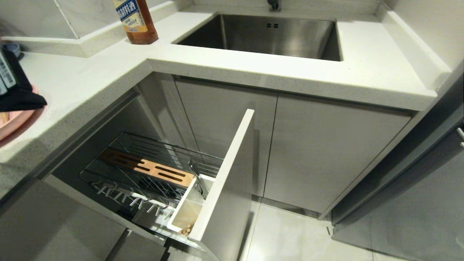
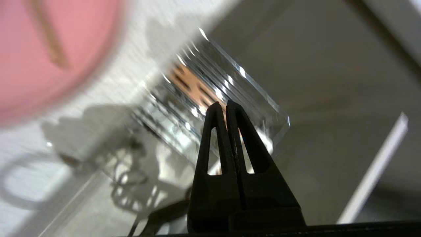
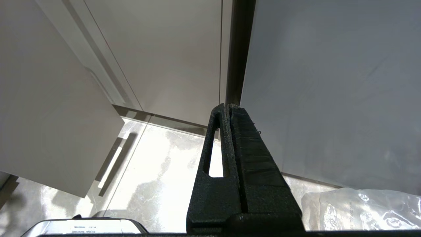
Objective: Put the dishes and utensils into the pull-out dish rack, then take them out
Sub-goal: Take the chopsticks out of the cupboard
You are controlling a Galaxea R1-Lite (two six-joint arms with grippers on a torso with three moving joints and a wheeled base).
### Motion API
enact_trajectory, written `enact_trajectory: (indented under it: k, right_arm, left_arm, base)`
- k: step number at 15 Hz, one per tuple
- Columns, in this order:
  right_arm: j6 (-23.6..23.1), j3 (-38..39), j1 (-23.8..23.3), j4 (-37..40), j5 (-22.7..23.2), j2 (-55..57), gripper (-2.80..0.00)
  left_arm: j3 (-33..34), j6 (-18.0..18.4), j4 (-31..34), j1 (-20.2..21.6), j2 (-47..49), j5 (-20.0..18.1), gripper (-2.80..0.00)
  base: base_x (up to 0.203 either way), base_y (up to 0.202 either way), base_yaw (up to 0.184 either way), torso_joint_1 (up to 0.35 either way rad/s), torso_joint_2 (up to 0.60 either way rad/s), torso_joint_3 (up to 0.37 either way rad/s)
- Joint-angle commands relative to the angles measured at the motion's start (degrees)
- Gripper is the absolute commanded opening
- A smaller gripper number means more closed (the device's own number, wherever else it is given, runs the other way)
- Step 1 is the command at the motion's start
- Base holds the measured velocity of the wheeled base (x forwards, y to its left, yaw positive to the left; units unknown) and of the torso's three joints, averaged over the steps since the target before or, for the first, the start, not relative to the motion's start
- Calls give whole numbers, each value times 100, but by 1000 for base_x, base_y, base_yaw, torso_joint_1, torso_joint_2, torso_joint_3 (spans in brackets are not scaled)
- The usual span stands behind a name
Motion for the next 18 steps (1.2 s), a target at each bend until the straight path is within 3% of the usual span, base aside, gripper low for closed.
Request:
enact_trajectory:
  k: [1,3,5,10,18]
  right_arm:
    - [-5,18,4,-1,0,0,-280]
    - [1,9,3,-1,0,0,-280]
    - [-5,15,1,-1,0,0,-280]
    - [-4,12,2,-1,0,0,-280]
    - [-3,15,-5,-1,0,0,-280]
  left_arm:
    - [362,-80,52,-499,-115,19,-280]
    - [674,-166,186,-850,-59,-3,-280]
    - [867,-631,676,-1112,190,-172,-280]
    - [1084,-772,857,-1106,725,-1225,-280]
    - [1659,-981,853,-1045,1147,-1971,-280]
  base:
    - [0,0,0,0,0,0]
    - [0,0,0,0,0,0]
    - [0,0,0,0,0,0]
    - [0,0,0,0,0,0]
    - [0,0,0,0,0,0]
